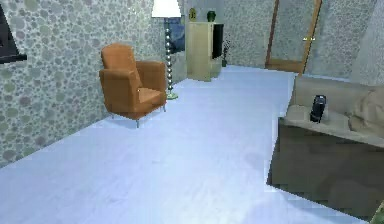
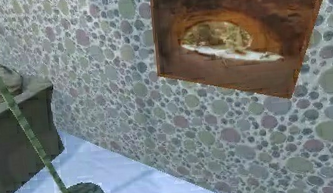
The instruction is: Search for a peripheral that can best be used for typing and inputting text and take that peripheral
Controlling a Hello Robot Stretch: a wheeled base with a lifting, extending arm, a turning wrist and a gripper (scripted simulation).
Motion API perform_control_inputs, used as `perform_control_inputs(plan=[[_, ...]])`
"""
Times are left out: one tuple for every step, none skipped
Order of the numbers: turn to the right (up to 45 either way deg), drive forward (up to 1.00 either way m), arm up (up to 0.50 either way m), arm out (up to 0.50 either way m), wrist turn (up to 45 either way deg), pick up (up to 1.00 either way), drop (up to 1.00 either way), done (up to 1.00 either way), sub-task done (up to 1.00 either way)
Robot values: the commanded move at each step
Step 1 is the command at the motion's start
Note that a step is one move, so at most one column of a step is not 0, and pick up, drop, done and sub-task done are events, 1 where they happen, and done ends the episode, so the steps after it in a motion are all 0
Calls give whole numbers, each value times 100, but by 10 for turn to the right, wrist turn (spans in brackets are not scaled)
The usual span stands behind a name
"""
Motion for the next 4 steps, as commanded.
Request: perform_control_inputs(plan=[[-150,0,0,0,0,0,0,0,0],[0,80,0,0,0,0,0,0,0],[450,0,0,0,0,0,0,0,0],[0,65,0,0,0,0,0,0,0]])
